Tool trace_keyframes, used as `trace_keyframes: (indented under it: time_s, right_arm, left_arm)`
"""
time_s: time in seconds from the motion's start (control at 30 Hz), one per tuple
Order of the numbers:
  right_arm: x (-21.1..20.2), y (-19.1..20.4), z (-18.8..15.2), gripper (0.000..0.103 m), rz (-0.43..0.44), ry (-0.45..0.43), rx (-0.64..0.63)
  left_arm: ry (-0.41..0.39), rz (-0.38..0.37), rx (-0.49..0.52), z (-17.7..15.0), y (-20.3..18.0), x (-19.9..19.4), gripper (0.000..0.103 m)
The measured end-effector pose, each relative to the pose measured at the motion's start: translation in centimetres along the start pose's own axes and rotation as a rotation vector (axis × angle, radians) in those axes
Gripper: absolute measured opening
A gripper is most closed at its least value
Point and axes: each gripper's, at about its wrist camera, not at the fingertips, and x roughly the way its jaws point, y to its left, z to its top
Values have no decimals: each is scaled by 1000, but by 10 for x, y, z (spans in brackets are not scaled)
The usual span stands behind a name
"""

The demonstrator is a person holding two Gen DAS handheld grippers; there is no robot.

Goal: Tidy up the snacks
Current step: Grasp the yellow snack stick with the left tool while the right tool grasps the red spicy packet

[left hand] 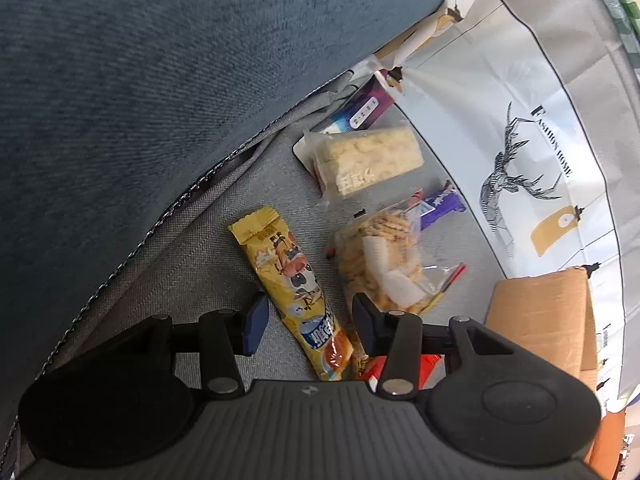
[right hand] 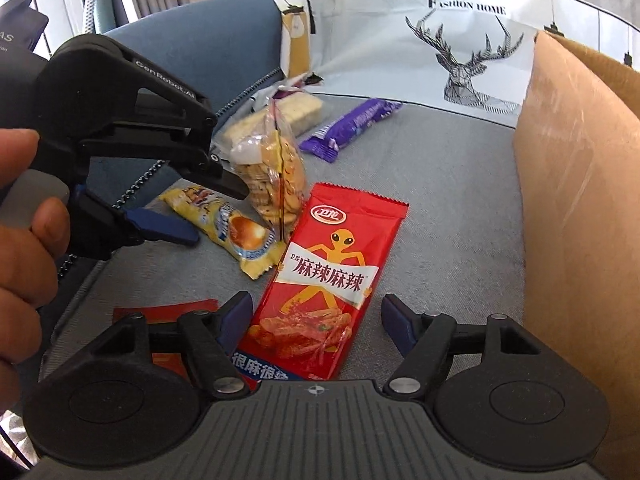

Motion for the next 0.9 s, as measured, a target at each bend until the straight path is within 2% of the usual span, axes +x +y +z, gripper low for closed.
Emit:
trace_keyframes:
  time_s: [0.1, 0.17, 0.3, 0.43, 0.57, 0.77, 0.83, 0.9]
  right_arm:
    - [1, 1, -2, 68, -15, -1, -24]
    - [1, 2, -4, 61, -30, -3, -47]
    - [-3, 0, -6, 53, -29, -7, -57]
    - [-11, -2, -9, 51, -22, -4, -61]
    - [-25, 0, -14, 49, -18, -13, -97]
    - [-49, 1, -27, 49, -20, 6, -89]
    - [-58, 2, -33, 49, -20, 16, -83]
    - [-65, 3, -39, 49, -19, 21, -84]
  left_arm:
    - [-8, 11, 11, 1, -2, 3, 51]
    - [-15, 25, 43, 1, -6, 5, 50]
    - [-14, 55, 138, -3, -16, 6, 26]
    - [-35, 31, 213, -8, -22, -3, 11]
    - [-72, -10, 288, -18, -27, -24, 10]
    - [-111, -93, 340, -30, -20, -58, 9]
    - [-77, -132, 350, -35, -17, -64, 9]
    - [-6, -156, 374, -42, -17, -63, 9]
